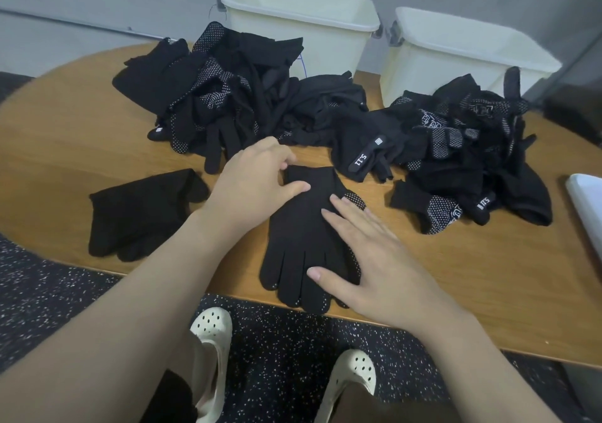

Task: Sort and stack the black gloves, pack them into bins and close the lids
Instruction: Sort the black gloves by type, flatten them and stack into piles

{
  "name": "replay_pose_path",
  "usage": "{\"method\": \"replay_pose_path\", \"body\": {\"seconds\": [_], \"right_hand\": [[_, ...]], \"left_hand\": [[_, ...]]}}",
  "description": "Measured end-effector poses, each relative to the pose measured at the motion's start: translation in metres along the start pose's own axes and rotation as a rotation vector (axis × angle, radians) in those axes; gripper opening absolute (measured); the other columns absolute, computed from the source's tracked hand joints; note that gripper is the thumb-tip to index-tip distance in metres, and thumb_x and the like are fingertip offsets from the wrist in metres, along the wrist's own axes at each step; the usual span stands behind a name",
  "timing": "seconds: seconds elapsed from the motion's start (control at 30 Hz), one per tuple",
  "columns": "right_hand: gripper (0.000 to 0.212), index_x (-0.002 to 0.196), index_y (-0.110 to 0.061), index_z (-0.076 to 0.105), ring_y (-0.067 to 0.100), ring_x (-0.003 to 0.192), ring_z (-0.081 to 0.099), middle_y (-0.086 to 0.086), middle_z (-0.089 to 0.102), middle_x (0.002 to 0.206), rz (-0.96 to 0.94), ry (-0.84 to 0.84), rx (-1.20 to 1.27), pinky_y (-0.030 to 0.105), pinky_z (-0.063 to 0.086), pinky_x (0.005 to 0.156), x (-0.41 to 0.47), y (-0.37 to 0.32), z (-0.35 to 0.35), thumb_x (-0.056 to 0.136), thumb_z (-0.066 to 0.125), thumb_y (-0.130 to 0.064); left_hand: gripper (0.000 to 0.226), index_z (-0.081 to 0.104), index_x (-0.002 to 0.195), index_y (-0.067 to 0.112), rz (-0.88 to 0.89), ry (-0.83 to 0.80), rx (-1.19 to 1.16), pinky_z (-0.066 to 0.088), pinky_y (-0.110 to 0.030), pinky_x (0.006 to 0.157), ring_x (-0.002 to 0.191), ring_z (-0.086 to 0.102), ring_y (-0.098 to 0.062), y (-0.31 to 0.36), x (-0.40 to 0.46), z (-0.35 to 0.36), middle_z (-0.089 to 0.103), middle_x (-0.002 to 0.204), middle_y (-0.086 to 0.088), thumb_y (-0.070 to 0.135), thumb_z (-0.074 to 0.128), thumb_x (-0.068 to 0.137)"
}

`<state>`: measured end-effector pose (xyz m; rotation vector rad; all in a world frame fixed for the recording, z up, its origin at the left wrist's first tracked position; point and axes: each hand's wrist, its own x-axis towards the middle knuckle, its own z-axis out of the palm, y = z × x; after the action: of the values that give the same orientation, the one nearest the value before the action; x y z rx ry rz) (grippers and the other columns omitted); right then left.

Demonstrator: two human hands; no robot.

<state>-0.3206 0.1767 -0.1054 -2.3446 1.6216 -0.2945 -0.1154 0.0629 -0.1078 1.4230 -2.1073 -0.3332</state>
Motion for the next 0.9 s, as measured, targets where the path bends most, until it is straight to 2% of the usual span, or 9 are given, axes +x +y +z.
{"method": "replay_pose_path", "body": {"seconds": [0.2, 0.43, 0.53, 0.7, 0.8, 0.9], "right_hand": [[0.089, 0.162, -0.030, 0.027, -0.004, 0.155, -0.004, -0.017, 0.007, 0.171, -0.004, 0.013, -0.001, 0.030, 0.003, 0.129, 0.0004, 0.0011, 0.0002, 0.089, 0.035, -0.080], [0.089, 0.161, -0.031, 0.028, -0.004, 0.155, -0.002, -0.018, 0.010, 0.170, 0.002, 0.013, 0.002, 0.028, 0.002, 0.128, 0.0012, 0.0008, -0.0005, 0.087, 0.036, -0.081], [0.089, 0.161, -0.031, 0.029, -0.004, 0.155, -0.002, -0.018, 0.010, 0.170, 0.006, 0.017, 0.007, 0.028, 0.001, 0.128, 0.0007, 0.0008, 0.0002, 0.087, 0.036, -0.081], [0.090, 0.161, -0.032, 0.029, -0.005, 0.154, -0.002, -0.019, 0.010, 0.170, 0.010, 0.023, 0.018, 0.027, 0.000, 0.128, 0.0010, 0.0007, 0.0004, 0.086, 0.035, -0.082], [0.090, 0.160, -0.032, 0.029, -0.004, 0.155, -0.001, -0.019, 0.010, 0.170, 0.009, 0.028, 0.014, 0.030, 0.003, 0.129, 0.0012, 0.0012, 0.0012, 0.086, 0.035, -0.082], [0.089, 0.160, -0.032, 0.029, -0.005, 0.154, -0.002, -0.020, 0.010, 0.170, 0.002, 0.036, 0.015, 0.029, 0.001, 0.128, 0.0011, 0.0018, 0.0021, 0.086, 0.036, -0.081]], "left_hand": [[0.027, 0.066, 0.097, 0.018, -0.006, -0.018, -0.050, 0.051, -0.038, 0.087, 0.091, 0.056, -0.012, 0.0001, 0.0002, 0.0014, 0.057, 0.098, 0.007, 0.041, 0.078, 0.087], [0.027, 0.066, 0.100, 0.018, -0.005, -0.019, -0.063, 0.051, -0.039, 0.085, 0.086, 0.055, -0.013, -0.0007, 0.0004, 0.0025, 0.050, 0.082, 0.016, 0.039, 0.078, 0.088], [0.026, 0.063, 0.099, 0.020, 0.017, -0.012, -0.088, 0.051, -0.038, 0.086, 0.086, 0.052, -0.009, -0.0009, 0.0011, 0.0045, 0.052, 0.089, 0.014, 0.037, 0.079, 0.087], [0.035, 0.066, 0.117, 0.020, -0.014, -0.047, -0.113, 0.052, -0.037, 0.090, 0.087, 0.050, -0.010, -0.0025, 0.0032, 0.0086, 0.049, 0.092, 0.015, 0.037, 0.077, 0.089], [0.024, 0.070, 0.106, 0.019, -0.027, -0.049, -0.118, 0.051, -0.035, 0.089, 0.086, 0.050, -0.010, -0.0028, 0.0031, 0.0084, 0.046, 0.089, 0.016, 0.035, 0.077, 0.089], [0.015, 0.065, 0.093, 0.023, 0.003, -0.050, -0.128, 0.050, -0.034, 0.088, 0.085, 0.051, -0.009, -0.0009, 0.0007, 0.0073, 0.049, 0.088, 0.016, 0.031, 0.077, 0.091]]}}
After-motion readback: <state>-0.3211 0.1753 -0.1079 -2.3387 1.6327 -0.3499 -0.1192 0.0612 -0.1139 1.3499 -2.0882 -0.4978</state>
